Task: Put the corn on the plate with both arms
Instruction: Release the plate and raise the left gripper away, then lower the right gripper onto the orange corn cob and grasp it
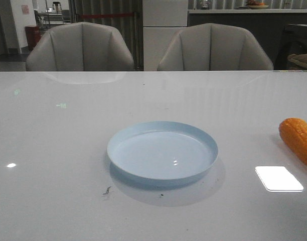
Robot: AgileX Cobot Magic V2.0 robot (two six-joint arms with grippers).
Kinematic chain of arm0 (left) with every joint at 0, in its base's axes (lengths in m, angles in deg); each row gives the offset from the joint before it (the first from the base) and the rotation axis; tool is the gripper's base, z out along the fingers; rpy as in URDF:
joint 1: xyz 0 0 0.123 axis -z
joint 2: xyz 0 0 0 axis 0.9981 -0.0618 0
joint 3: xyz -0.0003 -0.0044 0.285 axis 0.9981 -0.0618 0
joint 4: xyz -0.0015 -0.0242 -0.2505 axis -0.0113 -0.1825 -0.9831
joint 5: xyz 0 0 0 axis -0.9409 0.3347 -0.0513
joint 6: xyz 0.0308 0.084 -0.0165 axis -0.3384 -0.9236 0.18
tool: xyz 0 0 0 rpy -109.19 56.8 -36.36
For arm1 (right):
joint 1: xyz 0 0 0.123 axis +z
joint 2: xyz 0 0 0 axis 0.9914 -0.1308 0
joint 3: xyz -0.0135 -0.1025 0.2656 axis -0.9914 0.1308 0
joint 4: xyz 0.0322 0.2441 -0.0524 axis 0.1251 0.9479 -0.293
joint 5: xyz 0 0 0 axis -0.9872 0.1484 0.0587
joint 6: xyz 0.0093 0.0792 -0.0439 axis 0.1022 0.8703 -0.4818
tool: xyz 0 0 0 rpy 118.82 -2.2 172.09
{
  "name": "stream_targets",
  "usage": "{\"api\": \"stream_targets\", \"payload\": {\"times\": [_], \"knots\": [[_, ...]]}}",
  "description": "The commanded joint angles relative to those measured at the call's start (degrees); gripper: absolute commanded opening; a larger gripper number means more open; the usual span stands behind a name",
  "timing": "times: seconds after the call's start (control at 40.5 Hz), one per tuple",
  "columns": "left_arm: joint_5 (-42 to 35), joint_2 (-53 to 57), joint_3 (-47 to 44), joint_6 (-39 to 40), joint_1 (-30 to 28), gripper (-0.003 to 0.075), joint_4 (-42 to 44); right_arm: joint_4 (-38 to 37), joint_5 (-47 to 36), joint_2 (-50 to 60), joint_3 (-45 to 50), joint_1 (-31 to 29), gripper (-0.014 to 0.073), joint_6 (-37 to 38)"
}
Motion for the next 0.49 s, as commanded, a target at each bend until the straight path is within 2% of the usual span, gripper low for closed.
{"api": "stream_targets", "payload": {"times": [0.0,0.173,0.321,0.469], "knots": [[-9.0,8.08,-7.74,0.47,-1.71,0.0316,0.09,0.19,-3.82,-0.33,-1.6,0.05,0.0603,0.0],[-9.57,17.68,-17.49,0.47,-4.47,0.0316,-0.05,-0.35,-5.23,-3.92,-1.6,0.01,0.0603,0.0],[-5.87,21.99,-18.04,0.47,-4.58,0.0316,0.08,-0.57,-9.65,-12.99,-2.96,-0.8,0.0603,0.0],[-2.6,22.79,-18.04,0.47,-4.58,0.0316,0.08,-0.57,-9.83,-25.55,-9.74,-4.01,0.0603,0.0]]}}
